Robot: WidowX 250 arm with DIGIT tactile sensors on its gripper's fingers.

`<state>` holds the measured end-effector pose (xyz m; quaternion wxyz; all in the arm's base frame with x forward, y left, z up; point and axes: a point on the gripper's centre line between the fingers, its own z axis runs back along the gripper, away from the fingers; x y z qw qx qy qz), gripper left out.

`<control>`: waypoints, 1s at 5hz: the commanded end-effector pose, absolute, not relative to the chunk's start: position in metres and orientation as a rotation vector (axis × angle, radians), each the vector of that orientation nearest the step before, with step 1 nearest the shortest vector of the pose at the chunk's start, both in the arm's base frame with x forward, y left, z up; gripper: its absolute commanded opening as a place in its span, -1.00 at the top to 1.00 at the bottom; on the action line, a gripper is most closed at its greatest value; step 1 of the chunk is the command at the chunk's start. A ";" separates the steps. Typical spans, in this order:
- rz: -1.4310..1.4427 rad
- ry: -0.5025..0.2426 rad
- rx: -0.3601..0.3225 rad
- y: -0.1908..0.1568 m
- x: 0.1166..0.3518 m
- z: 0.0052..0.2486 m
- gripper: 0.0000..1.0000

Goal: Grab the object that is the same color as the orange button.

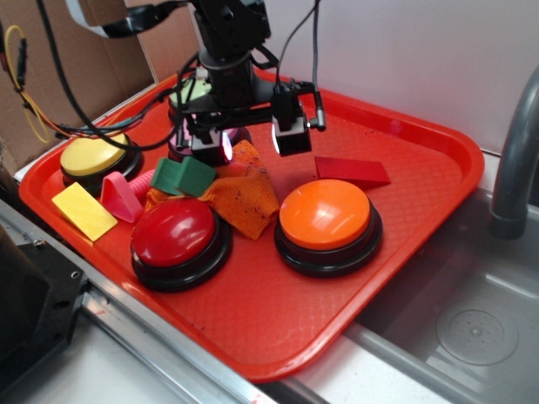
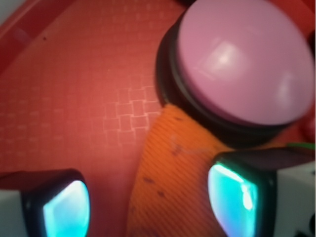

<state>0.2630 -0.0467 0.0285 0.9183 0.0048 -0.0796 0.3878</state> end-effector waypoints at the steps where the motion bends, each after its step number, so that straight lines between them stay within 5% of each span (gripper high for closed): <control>1: 0.821 -0.133 0.024 -0.047 0.258 0.018 -1.00; 2: 0.857 -0.093 0.046 -0.048 0.251 0.010 -0.27; 3: 0.907 -0.079 0.068 -0.045 0.251 0.010 1.00; 5: 0.982 -0.059 0.090 -0.035 0.253 0.012 1.00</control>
